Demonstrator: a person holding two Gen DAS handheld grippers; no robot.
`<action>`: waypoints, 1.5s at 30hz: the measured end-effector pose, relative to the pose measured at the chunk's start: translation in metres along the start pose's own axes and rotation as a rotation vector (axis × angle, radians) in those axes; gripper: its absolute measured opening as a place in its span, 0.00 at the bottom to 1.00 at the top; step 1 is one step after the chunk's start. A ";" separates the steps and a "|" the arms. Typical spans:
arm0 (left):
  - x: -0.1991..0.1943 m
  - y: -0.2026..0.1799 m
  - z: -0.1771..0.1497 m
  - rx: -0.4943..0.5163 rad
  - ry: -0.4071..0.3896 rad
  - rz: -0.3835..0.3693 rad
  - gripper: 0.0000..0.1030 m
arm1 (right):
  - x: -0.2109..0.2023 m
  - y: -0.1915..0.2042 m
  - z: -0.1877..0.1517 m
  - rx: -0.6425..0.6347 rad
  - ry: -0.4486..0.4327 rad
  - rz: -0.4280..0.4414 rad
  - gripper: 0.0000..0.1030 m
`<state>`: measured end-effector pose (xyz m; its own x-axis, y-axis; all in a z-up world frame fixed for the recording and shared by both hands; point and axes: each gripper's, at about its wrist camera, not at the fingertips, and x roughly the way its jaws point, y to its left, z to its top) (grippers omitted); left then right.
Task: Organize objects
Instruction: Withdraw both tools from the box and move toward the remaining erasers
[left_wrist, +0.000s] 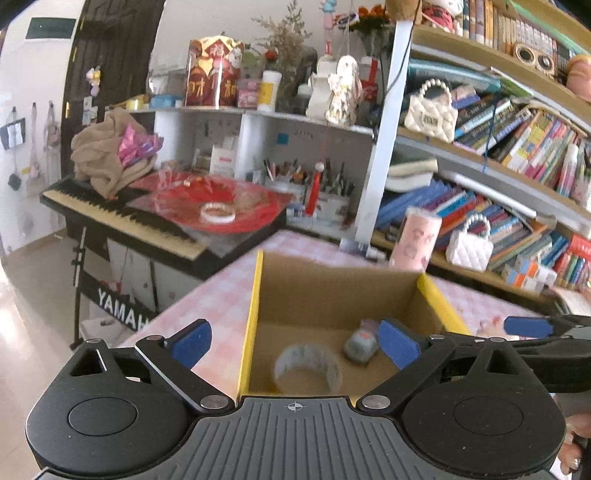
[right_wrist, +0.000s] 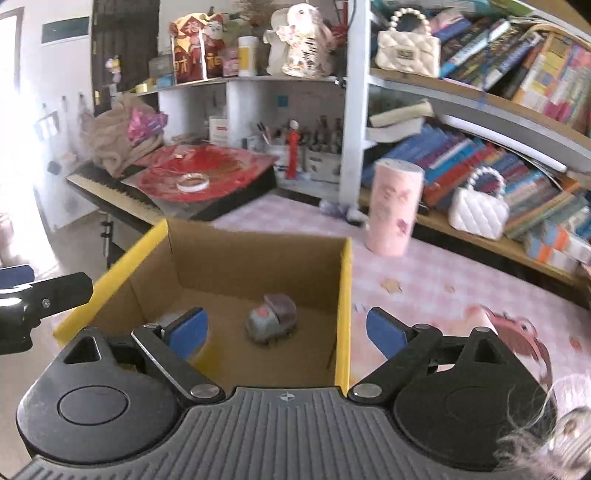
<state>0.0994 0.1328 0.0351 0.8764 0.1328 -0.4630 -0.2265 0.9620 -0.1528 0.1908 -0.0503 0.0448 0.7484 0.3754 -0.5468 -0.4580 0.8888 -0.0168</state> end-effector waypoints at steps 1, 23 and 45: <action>-0.003 0.000 -0.005 0.003 0.009 -0.001 0.96 | -0.004 0.003 -0.006 -0.006 -0.002 -0.013 0.90; -0.056 0.002 -0.075 0.105 0.155 0.033 0.96 | -0.064 0.056 -0.113 0.048 0.119 -0.136 0.92; -0.077 -0.017 -0.100 0.174 0.225 -0.088 0.96 | -0.118 0.044 -0.156 0.173 0.163 -0.301 0.95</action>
<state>-0.0069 0.0820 -0.0140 0.7689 0.0091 -0.6393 -0.0602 0.9965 -0.0582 0.0073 -0.0971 -0.0220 0.7448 0.0564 -0.6649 -0.1313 0.9893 -0.0632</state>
